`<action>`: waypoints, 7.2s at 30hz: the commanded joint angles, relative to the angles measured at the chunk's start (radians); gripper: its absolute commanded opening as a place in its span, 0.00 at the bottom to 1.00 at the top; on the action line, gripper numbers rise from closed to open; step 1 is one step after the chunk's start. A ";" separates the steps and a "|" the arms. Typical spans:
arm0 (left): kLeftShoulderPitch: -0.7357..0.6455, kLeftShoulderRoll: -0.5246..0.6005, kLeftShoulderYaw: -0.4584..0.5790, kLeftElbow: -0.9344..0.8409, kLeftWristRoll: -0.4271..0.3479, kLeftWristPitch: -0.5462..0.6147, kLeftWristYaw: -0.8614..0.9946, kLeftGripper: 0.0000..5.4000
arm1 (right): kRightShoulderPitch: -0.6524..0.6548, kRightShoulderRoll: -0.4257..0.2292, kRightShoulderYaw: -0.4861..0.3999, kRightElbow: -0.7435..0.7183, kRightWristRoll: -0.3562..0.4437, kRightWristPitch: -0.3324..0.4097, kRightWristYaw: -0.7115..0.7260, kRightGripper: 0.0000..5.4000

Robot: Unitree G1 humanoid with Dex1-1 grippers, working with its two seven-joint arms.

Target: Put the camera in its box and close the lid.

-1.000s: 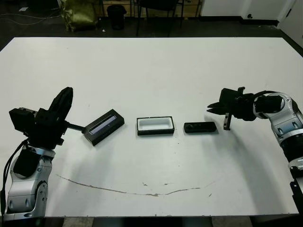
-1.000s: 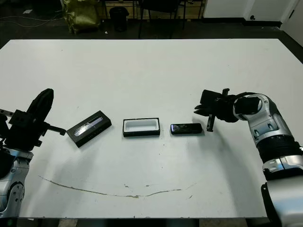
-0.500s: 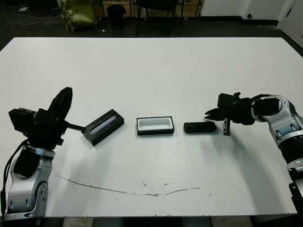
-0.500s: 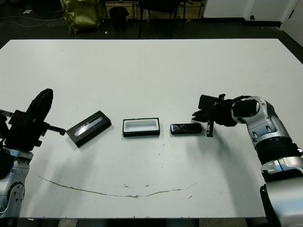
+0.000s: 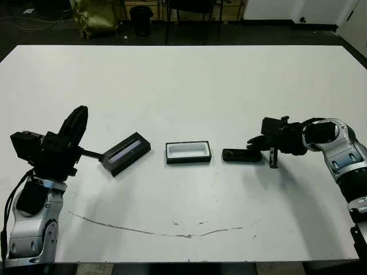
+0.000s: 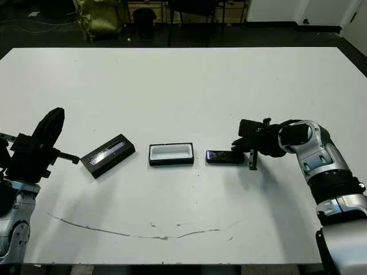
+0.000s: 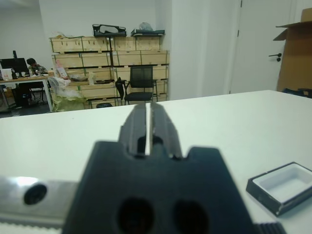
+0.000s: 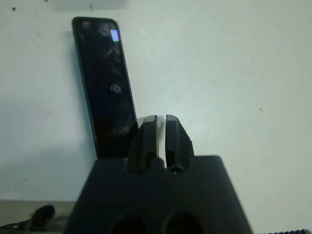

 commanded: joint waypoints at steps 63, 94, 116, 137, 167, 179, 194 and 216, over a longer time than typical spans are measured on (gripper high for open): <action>0.016 -0.007 0.005 0.022 -0.014 -0.013 0.024 0.00 | 0.083 -0.082 0.039 -0.208 0.038 0.169 0.173 0.00; 0.013 -0.002 0.003 0.039 -0.017 -0.021 0.004 0.00 | 0.103 -0.078 -0.084 -0.097 0.055 0.079 -0.095 0.00; 0.017 -0.010 -0.004 0.029 -0.017 -0.016 0.006 0.00 | 0.507 0.089 -0.444 -0.720 0.478 0.442 -0.505 0.00; 0.019 -0.011 -0.010 0.023 0.001 -0.011 0.021 0.00 | 0.720 0.101 -0.367 -0.866 0.508 0.288 -0.395 0.00; 0.013 -0.014 -0.012 0.021 -0.008 0.014 0.030 0.00 | 0.649 0.046 -0.312 -0.806 0.437 0.342 -0.348 0.00; 0.014 -0.015 -0.012 0.035 0.000 0.006 0.026 0.00 | 0.596 -0.030 -0.281 -0.815 0.424 0.450 -0.280 0.00; 0.016 -0.016 -0.009 0.038 -0.011 0.007 0.014 0.00 | 0.562 -0.031 -0.263 -0.727 0.433 0.417 -0.213 0.53; 0.016 -0.020 -0.008 0.046 -0.016 0.016 0.013 0.00 | 0.554 -0.011 -0.224 -0.598 0.404 0.301 -0.198 0.83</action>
